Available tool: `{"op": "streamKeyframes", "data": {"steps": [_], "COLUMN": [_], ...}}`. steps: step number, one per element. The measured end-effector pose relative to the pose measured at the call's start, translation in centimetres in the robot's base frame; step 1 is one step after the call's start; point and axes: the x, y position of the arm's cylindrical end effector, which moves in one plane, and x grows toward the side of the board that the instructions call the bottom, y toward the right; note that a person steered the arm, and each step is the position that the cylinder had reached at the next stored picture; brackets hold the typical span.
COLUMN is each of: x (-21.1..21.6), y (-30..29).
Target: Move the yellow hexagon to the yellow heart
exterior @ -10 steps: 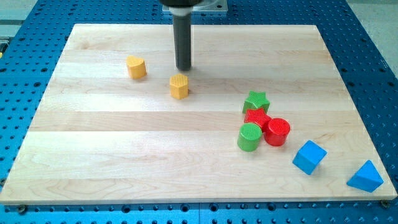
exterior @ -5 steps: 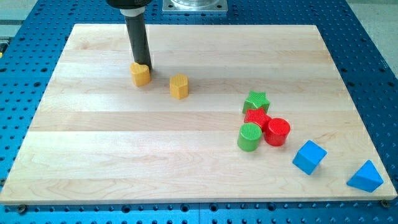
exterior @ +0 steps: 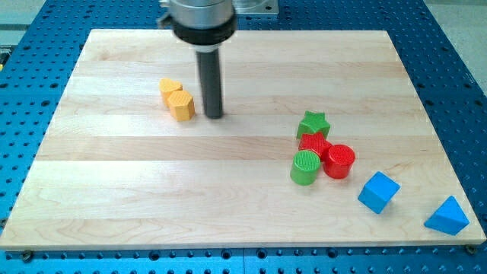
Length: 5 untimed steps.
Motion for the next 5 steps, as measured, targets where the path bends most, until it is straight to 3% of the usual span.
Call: {"op": "streamKeyframes", "data": {"steps": [2,3,5], "x": [-2.4,3.4,18.5], "y": [22.5,28.9,30.8]}}
